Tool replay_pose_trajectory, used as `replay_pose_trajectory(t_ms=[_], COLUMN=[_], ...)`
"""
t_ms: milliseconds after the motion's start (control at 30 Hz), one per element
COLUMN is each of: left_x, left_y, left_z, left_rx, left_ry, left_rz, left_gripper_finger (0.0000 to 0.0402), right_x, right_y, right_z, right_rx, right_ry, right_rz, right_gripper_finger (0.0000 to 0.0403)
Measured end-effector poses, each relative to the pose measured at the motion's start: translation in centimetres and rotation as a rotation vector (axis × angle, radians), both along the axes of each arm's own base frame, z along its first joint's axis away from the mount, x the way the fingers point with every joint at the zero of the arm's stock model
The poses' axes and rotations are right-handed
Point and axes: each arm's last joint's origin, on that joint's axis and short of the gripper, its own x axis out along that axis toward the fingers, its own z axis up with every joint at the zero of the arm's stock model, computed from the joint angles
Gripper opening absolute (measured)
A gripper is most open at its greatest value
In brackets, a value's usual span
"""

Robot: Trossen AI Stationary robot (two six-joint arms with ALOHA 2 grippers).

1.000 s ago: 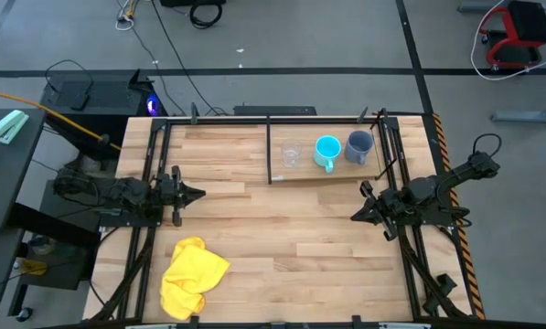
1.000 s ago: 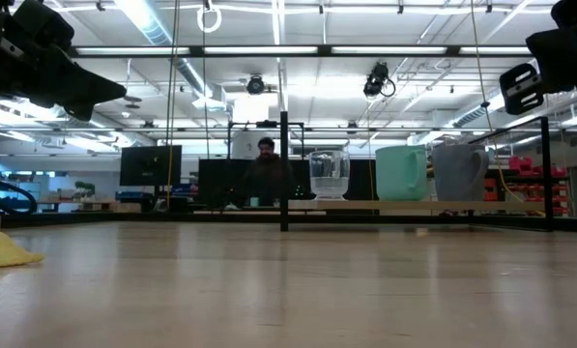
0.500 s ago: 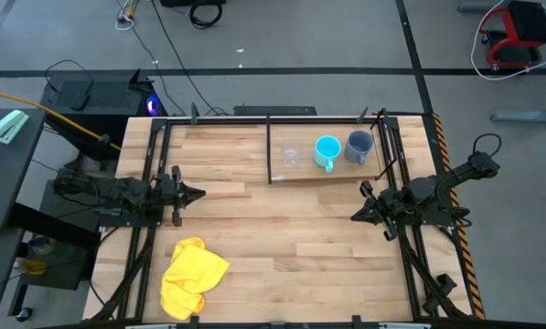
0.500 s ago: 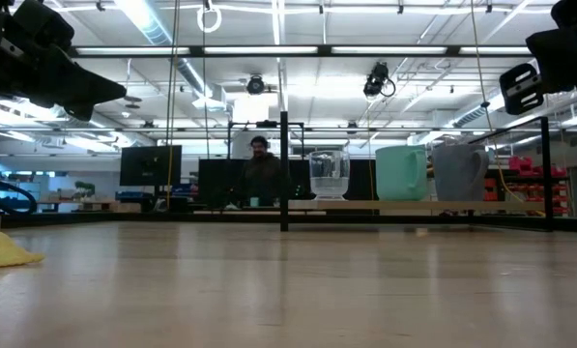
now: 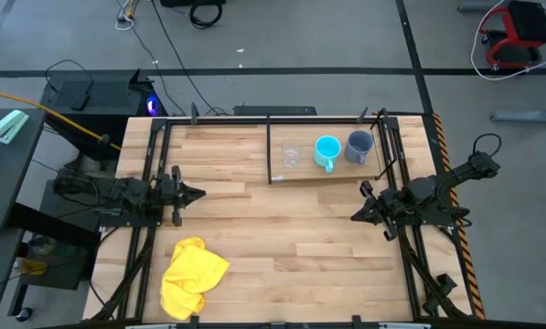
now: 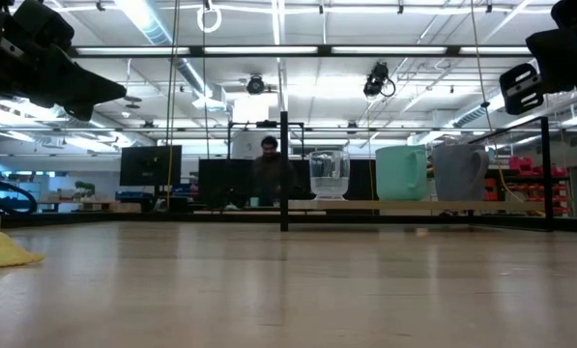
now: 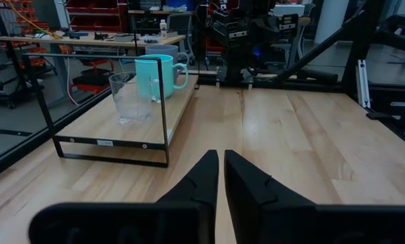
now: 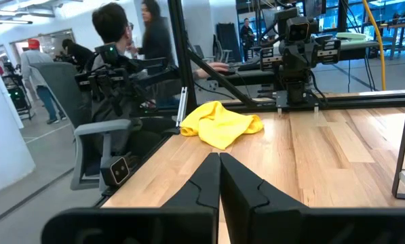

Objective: Stack small to large cups/mugs on shelf
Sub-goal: Return to Home Position

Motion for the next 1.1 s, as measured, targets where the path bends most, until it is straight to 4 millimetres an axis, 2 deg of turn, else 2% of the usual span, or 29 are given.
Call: replay_pose_trajectory(t_ms=[500, 867, 1100], left_x=[0.0, 0.0, 0.0], left_y=[0.0, 0.0, 0.0], left_z=[0.0, 0.0, 0.0], left_rx=[0.0, 0.0, 0.0], left_ry=[0.0, 0.0, 0.0], left_rz=[0.0, 0.0, 0.0], left_gripper_finger=[0.0023, 0.0036, 0.0029], right_x=[0.0, 0.0, 0.0], right_y=[0.0, 0.0, 0.0], right_z=[0.0, 0.0, 0.0], right_rx=[0.0, 0.0, 0.0], right_ry=[0.0, 0.0, 0.0], right_rz=[0.0, 0.0, 0.0], right_gripper_finger=[0.0016, 0.0016, 0.0016])
